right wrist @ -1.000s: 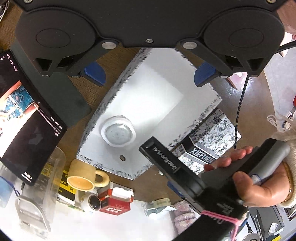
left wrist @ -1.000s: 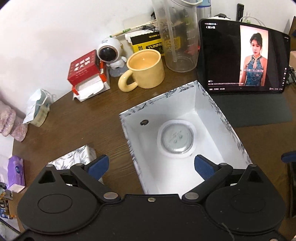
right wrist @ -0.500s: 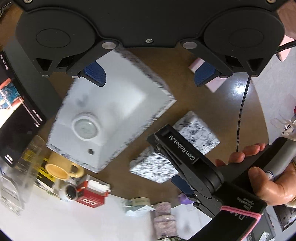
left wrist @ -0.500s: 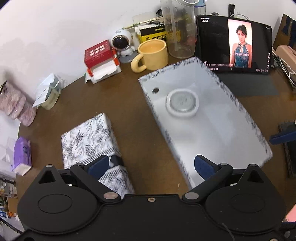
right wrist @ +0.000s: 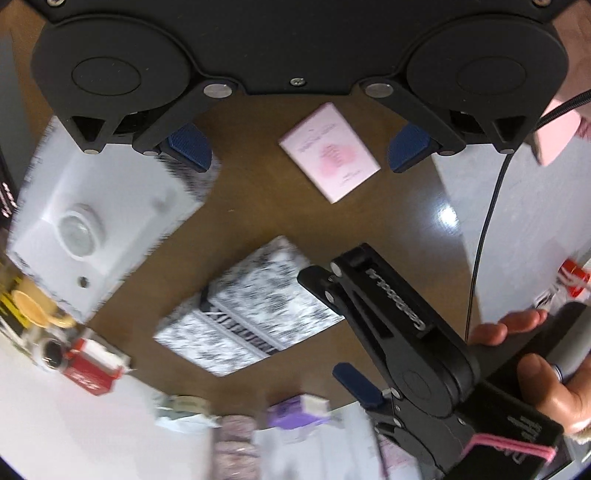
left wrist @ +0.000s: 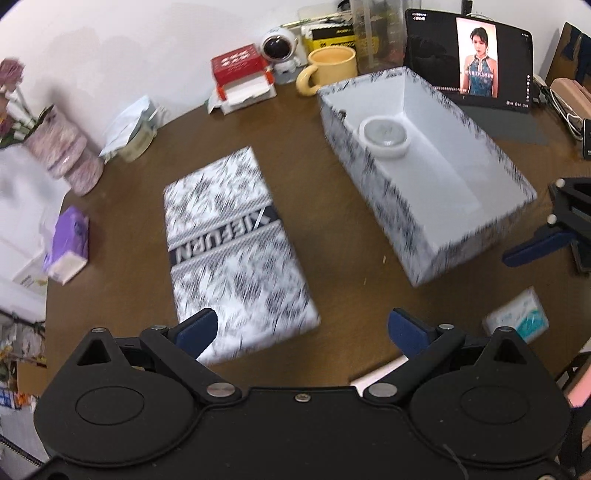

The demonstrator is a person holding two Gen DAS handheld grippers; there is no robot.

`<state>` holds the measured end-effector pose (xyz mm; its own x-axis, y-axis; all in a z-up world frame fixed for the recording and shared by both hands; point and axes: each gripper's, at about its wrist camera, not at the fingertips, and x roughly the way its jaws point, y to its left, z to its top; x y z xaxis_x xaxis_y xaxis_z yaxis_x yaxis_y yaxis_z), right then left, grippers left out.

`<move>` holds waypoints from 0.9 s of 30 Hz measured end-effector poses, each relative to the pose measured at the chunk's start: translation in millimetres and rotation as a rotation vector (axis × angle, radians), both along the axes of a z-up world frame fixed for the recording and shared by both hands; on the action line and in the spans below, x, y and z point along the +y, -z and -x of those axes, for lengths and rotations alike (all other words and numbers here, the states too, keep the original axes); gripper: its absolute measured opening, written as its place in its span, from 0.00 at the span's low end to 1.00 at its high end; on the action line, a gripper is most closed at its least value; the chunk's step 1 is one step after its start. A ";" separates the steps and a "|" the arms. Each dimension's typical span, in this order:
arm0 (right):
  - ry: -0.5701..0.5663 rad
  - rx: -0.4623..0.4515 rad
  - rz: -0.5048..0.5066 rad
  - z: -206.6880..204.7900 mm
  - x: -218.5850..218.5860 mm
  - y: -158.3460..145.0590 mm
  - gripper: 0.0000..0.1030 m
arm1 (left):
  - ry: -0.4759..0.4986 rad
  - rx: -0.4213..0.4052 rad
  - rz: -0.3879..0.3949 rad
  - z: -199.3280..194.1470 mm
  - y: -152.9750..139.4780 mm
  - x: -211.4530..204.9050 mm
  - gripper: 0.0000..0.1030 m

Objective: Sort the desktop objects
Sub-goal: 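Move the right tool to the pink palette box and close on it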

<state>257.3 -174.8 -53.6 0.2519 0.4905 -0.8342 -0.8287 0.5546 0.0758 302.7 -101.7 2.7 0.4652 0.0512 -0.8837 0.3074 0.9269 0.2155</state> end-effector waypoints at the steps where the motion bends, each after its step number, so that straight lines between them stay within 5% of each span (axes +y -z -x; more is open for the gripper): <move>1: -0.017 0.000 0.008 3.5 4.6 3.4 1.00 | -0.006 0.003 0.002 6.3 0.5 5.0 0.97; 14: -0.263 0.007 0.146 15.6 51.8 64.0 1.00 | -0.026 0.022 -0.005 78.3 18.5 46.8 0.97; 27: -0.530 -0.018 0.311 2.5 89.4 118.7 0.94 | -0.045 0.065 0.025 105.5 53.7 60.8 0.97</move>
